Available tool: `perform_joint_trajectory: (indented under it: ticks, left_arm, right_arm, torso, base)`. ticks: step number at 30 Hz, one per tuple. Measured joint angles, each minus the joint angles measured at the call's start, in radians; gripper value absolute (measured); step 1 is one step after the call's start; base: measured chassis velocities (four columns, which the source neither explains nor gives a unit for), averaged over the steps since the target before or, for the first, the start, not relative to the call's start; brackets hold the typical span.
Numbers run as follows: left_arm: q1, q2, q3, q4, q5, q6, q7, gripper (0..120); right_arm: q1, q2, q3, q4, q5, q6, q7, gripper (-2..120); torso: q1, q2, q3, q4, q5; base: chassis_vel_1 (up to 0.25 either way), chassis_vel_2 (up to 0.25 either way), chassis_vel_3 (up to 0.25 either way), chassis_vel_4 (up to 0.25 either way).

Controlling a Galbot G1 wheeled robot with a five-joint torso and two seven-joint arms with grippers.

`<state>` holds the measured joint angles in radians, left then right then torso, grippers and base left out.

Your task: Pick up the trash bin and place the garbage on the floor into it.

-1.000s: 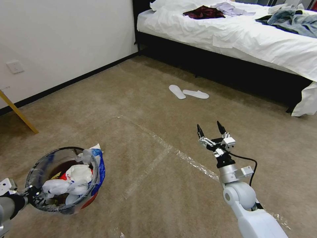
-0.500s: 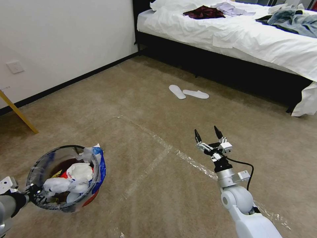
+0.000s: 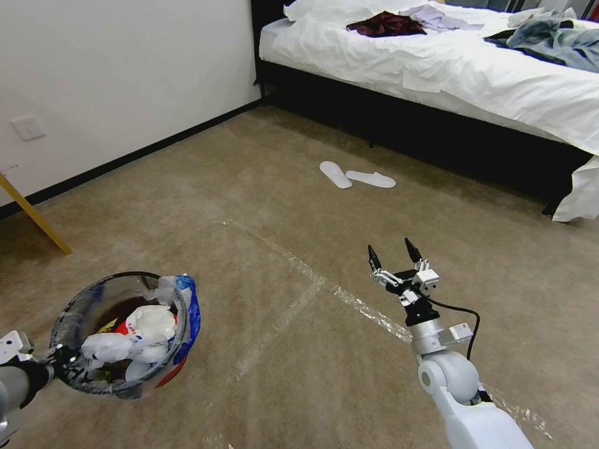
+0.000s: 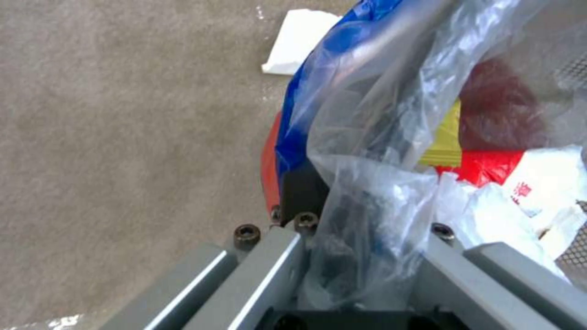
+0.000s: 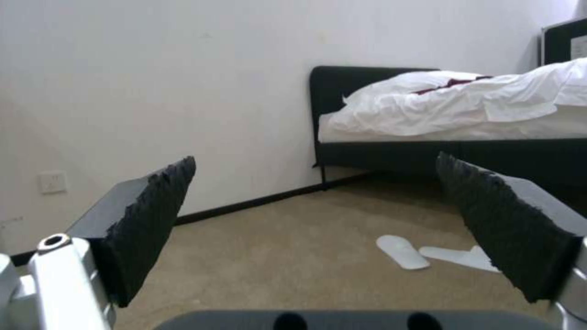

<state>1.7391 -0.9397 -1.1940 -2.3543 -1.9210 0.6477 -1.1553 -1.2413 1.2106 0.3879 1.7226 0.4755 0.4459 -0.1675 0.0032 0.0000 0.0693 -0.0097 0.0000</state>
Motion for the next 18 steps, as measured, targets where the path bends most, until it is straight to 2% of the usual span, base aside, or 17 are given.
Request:
perform_joint_trajectory:
  ticks: [18]
  left_arm:
    - [0.003,-0.007,0.001,-0.02,0.001,-0.007,0.0,0]
  right_arm:
    - [0.001,0.002,-0.01,-0.008,-0.009,0.014,-0.006,100]
  torso:
    - [0.0,0.0,0.0,0.0,0.0001]
  base:
    - [-0.099,0.094,0.1,-0.093]
